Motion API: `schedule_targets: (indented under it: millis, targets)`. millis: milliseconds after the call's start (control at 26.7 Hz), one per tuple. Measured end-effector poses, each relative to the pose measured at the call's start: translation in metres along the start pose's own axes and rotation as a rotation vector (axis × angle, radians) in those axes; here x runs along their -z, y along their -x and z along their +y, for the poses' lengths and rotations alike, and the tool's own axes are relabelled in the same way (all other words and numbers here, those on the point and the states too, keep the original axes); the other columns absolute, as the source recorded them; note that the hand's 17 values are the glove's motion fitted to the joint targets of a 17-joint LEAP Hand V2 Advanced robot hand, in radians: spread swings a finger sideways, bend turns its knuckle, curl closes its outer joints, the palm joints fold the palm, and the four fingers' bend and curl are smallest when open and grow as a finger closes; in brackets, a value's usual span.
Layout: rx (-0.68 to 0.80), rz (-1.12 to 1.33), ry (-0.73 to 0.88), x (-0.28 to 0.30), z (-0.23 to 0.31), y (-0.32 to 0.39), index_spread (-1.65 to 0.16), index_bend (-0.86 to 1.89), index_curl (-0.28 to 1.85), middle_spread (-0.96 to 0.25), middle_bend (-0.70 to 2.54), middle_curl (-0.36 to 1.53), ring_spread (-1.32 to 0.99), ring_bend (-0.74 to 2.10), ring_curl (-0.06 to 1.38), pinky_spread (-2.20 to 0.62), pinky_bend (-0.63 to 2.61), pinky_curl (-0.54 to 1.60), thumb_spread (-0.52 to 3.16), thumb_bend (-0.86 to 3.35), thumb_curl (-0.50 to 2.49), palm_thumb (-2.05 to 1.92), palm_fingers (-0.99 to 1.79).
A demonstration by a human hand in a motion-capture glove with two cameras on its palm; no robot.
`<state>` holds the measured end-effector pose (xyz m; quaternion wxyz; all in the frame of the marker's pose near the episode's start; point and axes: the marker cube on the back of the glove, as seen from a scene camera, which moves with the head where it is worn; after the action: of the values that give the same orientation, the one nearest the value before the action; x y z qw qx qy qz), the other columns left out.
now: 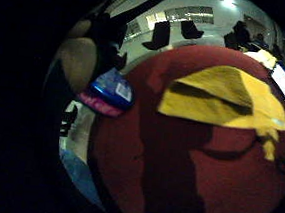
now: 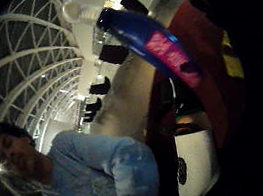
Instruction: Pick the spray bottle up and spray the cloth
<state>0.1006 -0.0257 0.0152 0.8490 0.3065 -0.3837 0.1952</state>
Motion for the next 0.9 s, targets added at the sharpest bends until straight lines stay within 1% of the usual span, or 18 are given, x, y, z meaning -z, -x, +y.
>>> schedule_targets:
  millis: [75, 262, 374, 562, 898]
  targets:
    - [-0.031, 0.054, -0.031, 0.022, 0.017, -0.013, -0.34, 0.10, 0.13, -0.02, 0.24, 0.42, -0.02, 0.50, 0.36, 0.16, 0.50, 0.38, 0.97, -0.02, 0.63, 0.91, 0.58]
    - [-0.124, 0.191, -0.141, 0.106, 0.056, -0.069, -0.34, 0.13, 0.16, -0.03, 0.26, 0.43, -0.03, 0.49, 0.35, 0.16, 0.45, 0.36, 1.01, -0.01, 0.62, 0.92, 0.64]
    - [-0.189, 0.221, -0.169, 0.134, 0.070, -0.093, -0.34, 0.13, 0.17, -0.04, 0.27, 0.43, -0.03, 0.49, 0.35, 0.16, 0.42, 0.35, 1.03, -0.01, 0.62, 0.92, 0.67]
    - [-0.231, 0.256, -0.188, 0.149, 0.084, -0.114, -0.34, 0.12, 0.19, -0.04, 0.26, 0.43, -0.03, 0.47, 0.35, 0.17, 0.40, 0.35, 1.06, -0.01, 0.62, 0.92, 0.68]
    - [-0.225, 0.327, -0.166, 0.147, 0.085, -0.121, -0.34, 0.09, 0.19, -0.04, 0.26, 0.42, -0.03, 0.46, 0.35, 0.17, 0.40, 0.35, 1.09, -0.01, 0.61, 0.93, 0.68]
